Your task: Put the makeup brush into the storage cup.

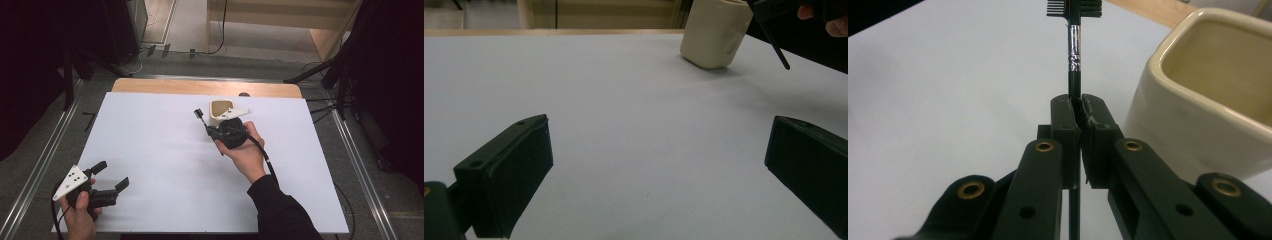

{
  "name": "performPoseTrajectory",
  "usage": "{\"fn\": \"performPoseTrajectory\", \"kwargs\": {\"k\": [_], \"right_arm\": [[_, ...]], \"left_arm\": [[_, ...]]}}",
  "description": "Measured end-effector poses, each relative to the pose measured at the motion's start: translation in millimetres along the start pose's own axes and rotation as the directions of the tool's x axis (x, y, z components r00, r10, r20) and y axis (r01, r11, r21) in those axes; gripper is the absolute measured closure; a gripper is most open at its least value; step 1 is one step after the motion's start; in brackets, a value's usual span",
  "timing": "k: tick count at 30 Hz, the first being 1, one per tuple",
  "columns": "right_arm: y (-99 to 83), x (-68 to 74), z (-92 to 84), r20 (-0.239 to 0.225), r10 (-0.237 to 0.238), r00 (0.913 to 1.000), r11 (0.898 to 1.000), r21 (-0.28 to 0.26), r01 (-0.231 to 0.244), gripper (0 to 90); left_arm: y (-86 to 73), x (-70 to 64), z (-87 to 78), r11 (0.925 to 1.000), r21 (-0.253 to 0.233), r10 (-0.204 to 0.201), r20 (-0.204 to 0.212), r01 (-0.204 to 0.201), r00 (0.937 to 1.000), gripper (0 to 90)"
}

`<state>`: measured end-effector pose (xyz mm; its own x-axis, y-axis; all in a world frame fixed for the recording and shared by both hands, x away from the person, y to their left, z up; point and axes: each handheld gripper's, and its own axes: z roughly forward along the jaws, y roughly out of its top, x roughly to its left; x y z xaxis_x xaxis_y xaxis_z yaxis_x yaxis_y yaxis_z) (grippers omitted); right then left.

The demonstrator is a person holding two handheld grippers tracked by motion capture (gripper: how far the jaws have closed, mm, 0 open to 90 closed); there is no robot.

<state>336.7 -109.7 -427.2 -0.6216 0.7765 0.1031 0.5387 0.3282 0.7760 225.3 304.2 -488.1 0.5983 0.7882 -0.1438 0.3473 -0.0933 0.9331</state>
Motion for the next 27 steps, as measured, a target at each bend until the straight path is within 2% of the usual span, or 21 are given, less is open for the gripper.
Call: {"fn": "performPoseTrajectory", "kwargs": {"k": [3, 5, 7, 8, 18, 22, 27], "right_arm": [[0.1, 0.5, -0.8, 0.014, -0.017, 0.9998, 1.000, -0.019, 0.017, 87.2], [1.0, -0.1, -2.7, 0.031, -0.032, 0.9990, 0.998, -0.058, 0.033, 87.1], [1.2, -0.3, -3.0, 0.034, -0.037, 0.9987, 0.997, -0.070, 0.040, 87.1], [2.1, -0.4, -4.5, 0.035, -0.041, 0.9986, 0.994, -0.098, 0.044, 87.1], [4.9, -0.9, -9.6, 0.029, -0.043, 0.9987, 0.982, -0.181, 0.047, 87.1], [6.1, -2.3, -11.8, 0.034, -0.029, 0.9990, 0.974, -0.223, 0.035, 87.1], [6.9, -3.7, -13.2, 0.028, -0.020, 0.9994, 0.968, -0.250, 0.027, 87.1]], "left_arm": [[-0.1, -0.2, 0.1, 1.0000, -0.002, 0.000, 0.001, 0.000, 1.0000, 0.0], [0.0, -0.3, 0.1, 1.0000, -0.002, -0.001, 0.001, 0.001, 1.0000, 0.0], [0.0, -0.4, 0.1, 1.0000, 0.000, 0.000, 0.001, 0.000, 1.0000, 0.0], [0.0, -0.4, 0.1, 1.0000, 0.000, 0.000, 0.001, 0.000, 1.0000, 0.0], [0.1, -0.3, 0.0, 1.0000, 0.002, 0.001, 0.001, -0.001, 1.0000, 0.0], [0.0, -0.3, 0.2, 1.0000, 0.000, 0.000, 0.001, 0.000, 1.0000, 0.0], [-0.1, -0.6, 0.5, 1.0000, 0.001, -0.001, 0.001, 0.001, 1.0000, 0.0]]}}
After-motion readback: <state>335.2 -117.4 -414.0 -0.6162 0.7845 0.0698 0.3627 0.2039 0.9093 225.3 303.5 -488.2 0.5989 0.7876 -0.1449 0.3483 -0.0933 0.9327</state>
